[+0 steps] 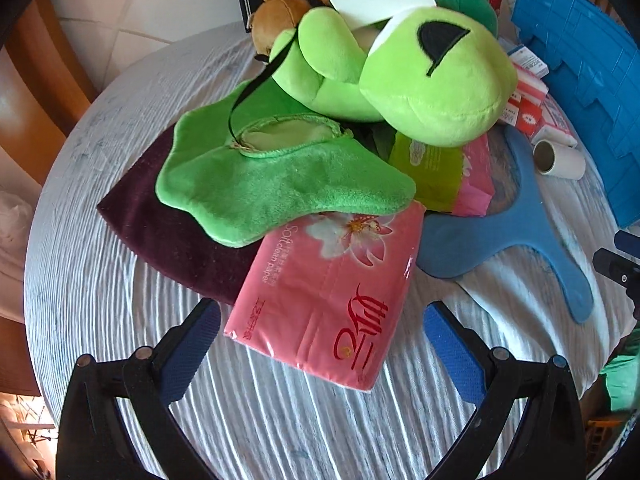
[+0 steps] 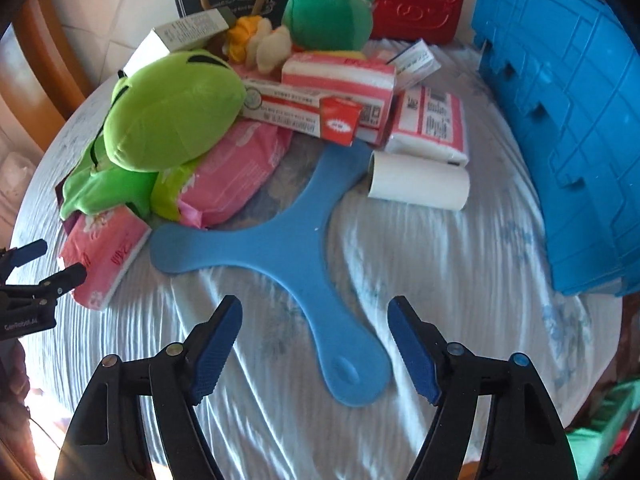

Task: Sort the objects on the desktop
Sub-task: 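Move both grippers toward the pile, left to pink tissue pack, right to blue paddle, then grasp the pink tissue pack with left gripper while right gripper grasps the blue paddle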

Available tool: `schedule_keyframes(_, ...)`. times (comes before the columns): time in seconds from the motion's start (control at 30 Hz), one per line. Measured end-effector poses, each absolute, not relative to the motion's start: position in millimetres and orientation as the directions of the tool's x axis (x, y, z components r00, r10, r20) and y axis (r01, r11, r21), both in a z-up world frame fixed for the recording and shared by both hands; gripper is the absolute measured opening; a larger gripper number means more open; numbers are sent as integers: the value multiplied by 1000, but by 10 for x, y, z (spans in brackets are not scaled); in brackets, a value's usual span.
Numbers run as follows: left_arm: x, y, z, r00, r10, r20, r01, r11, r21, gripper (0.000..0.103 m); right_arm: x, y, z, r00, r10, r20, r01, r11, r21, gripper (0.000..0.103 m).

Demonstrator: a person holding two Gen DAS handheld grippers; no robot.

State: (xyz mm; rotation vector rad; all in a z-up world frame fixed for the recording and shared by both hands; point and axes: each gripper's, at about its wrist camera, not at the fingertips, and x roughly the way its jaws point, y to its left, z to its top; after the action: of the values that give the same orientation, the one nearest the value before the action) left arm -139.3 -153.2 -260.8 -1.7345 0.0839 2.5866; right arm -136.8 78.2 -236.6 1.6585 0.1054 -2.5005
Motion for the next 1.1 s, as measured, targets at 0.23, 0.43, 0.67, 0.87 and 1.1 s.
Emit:
schedule_keyframes(0.23,-1602,-1531,-2921,-338,-12,-941,-4,-1000,15,103,-1581,738,-2805,-320,-64,-945,180,-984,6,83)
schedule_keyframes(0.43,-1496,-1570,-2909,-365,-14,-931,69,-998,-12,99,-1708,696,-3060,-293,-56,-954,227,-974,-13,48)
schedule_keyframes(0.67,-1441,-1519,-2890,-376,-39,-926,111,-994,-3,99,-1733,678,-3134,-308,-94,-947,292,-956,0,56)
schedule_keyframes(0.87,-1406,-1435,-2881,-390,-65,-919,132,-991,14,99,-1737,724,-3172,-310,-100,-945,312,-950,-2,57)
schedule_keyframes(1.1,-1446,-1405,-2934,-385,-75,-920,134,-991,25,100,-1703,712,-3220,-298,-144,-944,344,-938,34,72)
